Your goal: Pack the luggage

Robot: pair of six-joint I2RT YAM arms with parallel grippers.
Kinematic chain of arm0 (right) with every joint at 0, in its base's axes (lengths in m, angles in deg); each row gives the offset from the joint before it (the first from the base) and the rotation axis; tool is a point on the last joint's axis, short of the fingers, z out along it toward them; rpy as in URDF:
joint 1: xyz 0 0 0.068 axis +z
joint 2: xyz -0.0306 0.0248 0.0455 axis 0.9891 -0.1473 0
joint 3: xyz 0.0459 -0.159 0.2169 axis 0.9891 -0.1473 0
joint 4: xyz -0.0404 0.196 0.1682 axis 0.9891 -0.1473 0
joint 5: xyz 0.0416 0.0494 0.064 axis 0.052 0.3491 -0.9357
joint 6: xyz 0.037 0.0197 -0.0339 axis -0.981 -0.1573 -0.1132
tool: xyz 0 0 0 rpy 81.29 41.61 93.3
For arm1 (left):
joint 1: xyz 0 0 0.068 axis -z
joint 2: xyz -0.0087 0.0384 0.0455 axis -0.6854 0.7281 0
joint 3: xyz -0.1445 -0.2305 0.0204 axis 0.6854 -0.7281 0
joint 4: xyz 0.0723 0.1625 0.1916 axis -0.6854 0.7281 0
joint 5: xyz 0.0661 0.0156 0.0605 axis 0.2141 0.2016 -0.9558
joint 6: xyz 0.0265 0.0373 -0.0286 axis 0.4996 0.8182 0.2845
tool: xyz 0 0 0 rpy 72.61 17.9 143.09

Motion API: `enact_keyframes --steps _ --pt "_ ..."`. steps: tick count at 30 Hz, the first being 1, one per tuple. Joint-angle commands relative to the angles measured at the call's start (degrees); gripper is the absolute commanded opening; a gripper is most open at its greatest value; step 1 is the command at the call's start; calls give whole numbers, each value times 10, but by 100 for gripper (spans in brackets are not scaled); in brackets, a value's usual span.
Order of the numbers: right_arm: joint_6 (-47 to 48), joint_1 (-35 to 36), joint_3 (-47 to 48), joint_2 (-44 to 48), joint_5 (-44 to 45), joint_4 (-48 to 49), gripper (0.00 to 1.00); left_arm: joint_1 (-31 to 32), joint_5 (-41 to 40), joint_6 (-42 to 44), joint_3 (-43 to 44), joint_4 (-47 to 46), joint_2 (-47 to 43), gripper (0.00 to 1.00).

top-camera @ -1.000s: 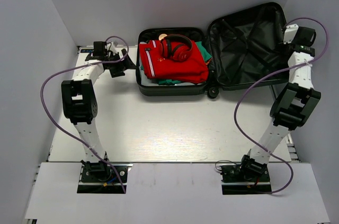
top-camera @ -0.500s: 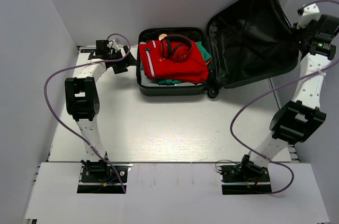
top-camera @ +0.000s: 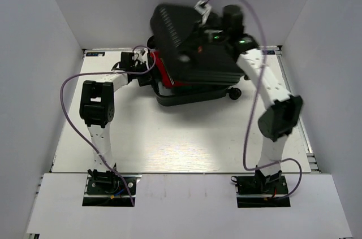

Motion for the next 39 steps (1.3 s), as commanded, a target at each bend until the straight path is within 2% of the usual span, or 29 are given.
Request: enact_keyframes --steps 1,4,6,7,8,9,12,13,14,16,18,19,22,24,25,27,30,31,32,34,36,37,39 --pt "-80 43 2 -72 -37 -44 0 23 24 -7 -53 -13 -22 99" --pt "-114 70 32 -94 -30 -48 1 8 12 -22 -122 -32 -74 99" --pt "-142 77 39 -95 -26 8 27 -19 7 -45 -198 -64 -127 99" --pt "-153 85 66 -96 -21 20 61 -26 8 -55 -217 -70 -140 99" --pt "-147 87 75 -98 -17 17 81 -34 -5 -63 -260 -78 -180 99" --pt "-143 89 93 -96 -4 11 89 -57 -12 -63 -266 -76 -191 99" --pt "-106 83 91 -68 49 6 91 -92 -49 -42 -265 -17 -221 99" --pt "-92 81 92 -61 68 -26 91 -101 -56 -36 -259 27 -224 99" --pt "-37 76 92 -37 143 -45 91 -106 -90 -30 -255 43 -230 99" --pt "13 76 88 -12 200 -117 91 -111 -112 -9 -233 73 -241 99" --pt "73 71 58 20 349 -152 91 -128 -123 -7 -222 92 -246 99" --pt "81 70 36 42 384 -164 91 -133 -128 -20 -216 99 -244 99" --pt "124 49 -26 88 634 -179 91 -155 -131 -32 -187 114 -233 99" --pt "141 33 -48 110 699 -190 91 -168 -110 -34 -174 110 -233 99" --pt "155 20 -73 116 753 -198 85 -169 -84 -43 -171 108 -239 99" --pt "159 -8 -103 128 803 -236 81 -175 -61 -48 -163 89 -261 99" --pt "150 -27 -164 142 821 -267 68 -176 -43 -30 -151 63 -294 99" --pt "133 -46 -197 153 825 -266 61 -178 -28 -27 -141 61 -300 99" --pt "124 -52 -232 159 821 -261 60 -180 -25 -14 -125 68 -309 99" --pt "104 -75 -263 173 780 -246 60 -184 -29 -14 -111 80 -314 99" --pt "111 -83 -313 171 705 -230 66 -191 -38 -23 -110 78 -324 99" --pt "127 -83 -346 169 642 -225 68 -197 -73 -27 -108 81 -320 99" --pt "144 -83 -368 169 596 -211 71 -200 -105 -16 -90 106 -294 99"
